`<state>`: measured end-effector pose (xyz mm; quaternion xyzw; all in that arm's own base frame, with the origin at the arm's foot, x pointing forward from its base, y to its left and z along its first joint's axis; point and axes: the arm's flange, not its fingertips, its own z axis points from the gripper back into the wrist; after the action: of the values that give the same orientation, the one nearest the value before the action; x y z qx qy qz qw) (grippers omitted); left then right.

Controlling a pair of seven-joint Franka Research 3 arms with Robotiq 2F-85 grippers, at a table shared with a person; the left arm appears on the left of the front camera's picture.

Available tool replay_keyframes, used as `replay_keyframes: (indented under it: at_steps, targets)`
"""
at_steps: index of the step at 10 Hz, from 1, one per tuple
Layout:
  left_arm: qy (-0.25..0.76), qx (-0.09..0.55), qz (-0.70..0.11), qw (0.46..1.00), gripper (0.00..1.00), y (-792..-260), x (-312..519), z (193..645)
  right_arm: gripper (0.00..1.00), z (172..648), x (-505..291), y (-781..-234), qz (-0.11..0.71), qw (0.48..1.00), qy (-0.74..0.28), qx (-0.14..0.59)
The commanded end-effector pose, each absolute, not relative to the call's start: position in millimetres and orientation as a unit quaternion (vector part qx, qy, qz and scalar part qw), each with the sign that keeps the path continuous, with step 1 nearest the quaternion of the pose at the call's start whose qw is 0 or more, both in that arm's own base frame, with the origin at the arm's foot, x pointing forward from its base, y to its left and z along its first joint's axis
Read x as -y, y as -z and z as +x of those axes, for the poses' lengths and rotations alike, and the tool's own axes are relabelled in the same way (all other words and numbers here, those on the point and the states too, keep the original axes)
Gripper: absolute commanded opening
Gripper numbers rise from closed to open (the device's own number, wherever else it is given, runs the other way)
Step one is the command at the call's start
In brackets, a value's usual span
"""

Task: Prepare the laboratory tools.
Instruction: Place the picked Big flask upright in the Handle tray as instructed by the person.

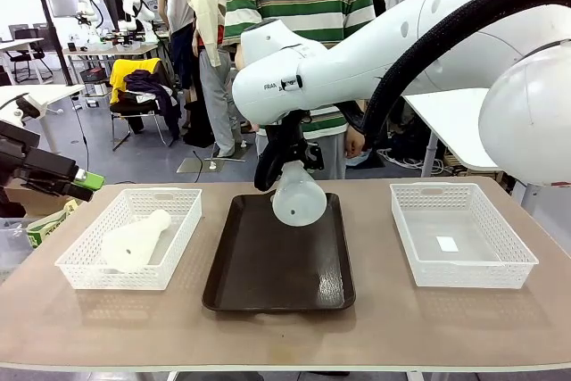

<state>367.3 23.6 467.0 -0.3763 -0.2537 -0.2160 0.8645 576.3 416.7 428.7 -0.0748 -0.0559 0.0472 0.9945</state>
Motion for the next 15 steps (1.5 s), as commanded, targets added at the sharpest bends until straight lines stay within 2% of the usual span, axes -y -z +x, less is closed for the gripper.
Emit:
replay_keyframes:
  at_steps: [1,15]
  targets:
    - [0.222,0.263,-0.385,0.856,1.00,-465.5,-25.4,368.1,0.00,575.2,-416.8,-430.1,-0.075,0.994,-0.048,0.057]
    - [0.222,0.263,-0.385,0.856,1.00,-465.5,-25.4,368.1,0.00,575.2,-416.8,-430.1,-0.075,0.994,-0.048,0.057]
